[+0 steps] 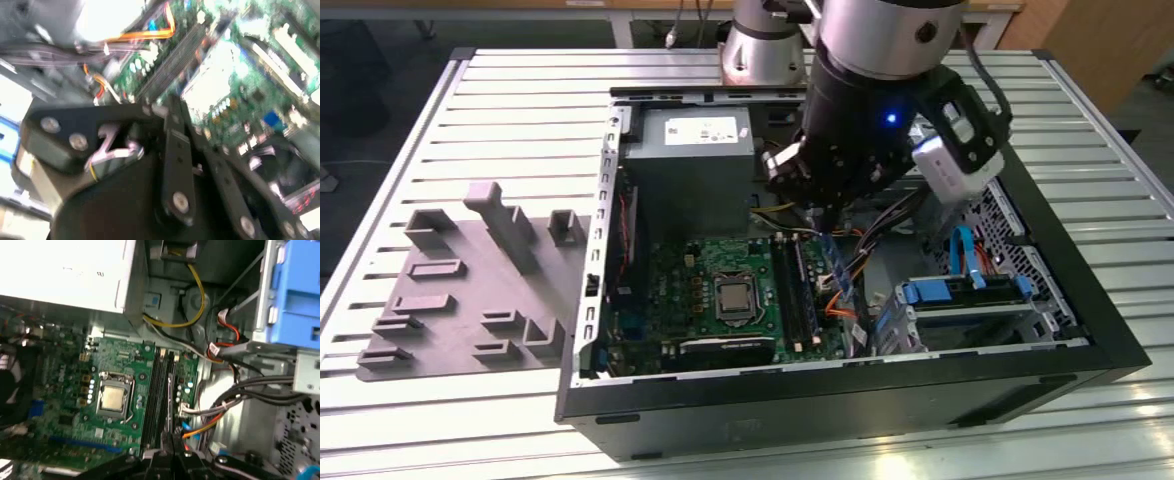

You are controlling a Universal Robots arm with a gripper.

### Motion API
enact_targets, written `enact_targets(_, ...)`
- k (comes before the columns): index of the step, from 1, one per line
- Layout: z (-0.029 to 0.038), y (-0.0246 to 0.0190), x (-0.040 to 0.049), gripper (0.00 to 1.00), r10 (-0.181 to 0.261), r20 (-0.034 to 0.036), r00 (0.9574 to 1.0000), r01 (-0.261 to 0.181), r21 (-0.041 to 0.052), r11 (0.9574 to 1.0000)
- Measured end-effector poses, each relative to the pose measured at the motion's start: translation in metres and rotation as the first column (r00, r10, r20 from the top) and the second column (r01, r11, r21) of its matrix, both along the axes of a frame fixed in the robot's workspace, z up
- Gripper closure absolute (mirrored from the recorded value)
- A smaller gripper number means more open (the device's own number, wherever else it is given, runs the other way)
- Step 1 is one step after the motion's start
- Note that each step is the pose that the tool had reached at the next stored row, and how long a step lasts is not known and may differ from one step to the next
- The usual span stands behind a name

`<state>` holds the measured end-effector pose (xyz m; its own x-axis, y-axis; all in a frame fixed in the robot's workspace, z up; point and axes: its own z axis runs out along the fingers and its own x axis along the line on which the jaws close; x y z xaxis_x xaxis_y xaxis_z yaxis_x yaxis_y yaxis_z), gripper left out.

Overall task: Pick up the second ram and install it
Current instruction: 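Insert the second ram into the second slot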

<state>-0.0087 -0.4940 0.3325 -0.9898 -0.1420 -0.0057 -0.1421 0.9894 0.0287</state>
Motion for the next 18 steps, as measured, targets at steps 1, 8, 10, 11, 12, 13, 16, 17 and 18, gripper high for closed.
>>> enact_targets(1,0.0039,0.0,-0.0002,0.89,0.0,0.0006,1.0,0.0,0.0,1.0)
enact_targets(8,0.0174,0.0,-0.0021,0.89,0.0,0.023,0.9997,0.0,0.0,1.0)
enact_targets(10,0.0188,0.0,-0.0023,0.89,0.0,0.0252,0.9997,0.0,0.0,1.0)
enact_targets(11,0.0202,0.0,-0.0024,0.89,0.0,0.0275,0.9996,0.0,0.0,1.0)
enact_targets(12,0.021,0.0,-0.0026,0.89,0.0,0.0287,0.9996,0.0,0.0,1.0)
enact_targets(13,0.0217,0.0,-0.0027,0.89,0.0,0.0299,0.9996,0.0,-0.0001,1.0)
enact_targets(16,0.0243,0.0,-0.003,0.89,0.0,0.0342,0.9994,0.0,0.0,1.0)
enact_targets(17,0.0254,0.0,-0.0032,0.89,0.0,0.036,0.9994,0.0,0.0,1.0)
enact_targets(18,0.0262,0.0,-0.0033,0.89,0.0,0.0372,0.9993,0.0,-0.0001,1.0)
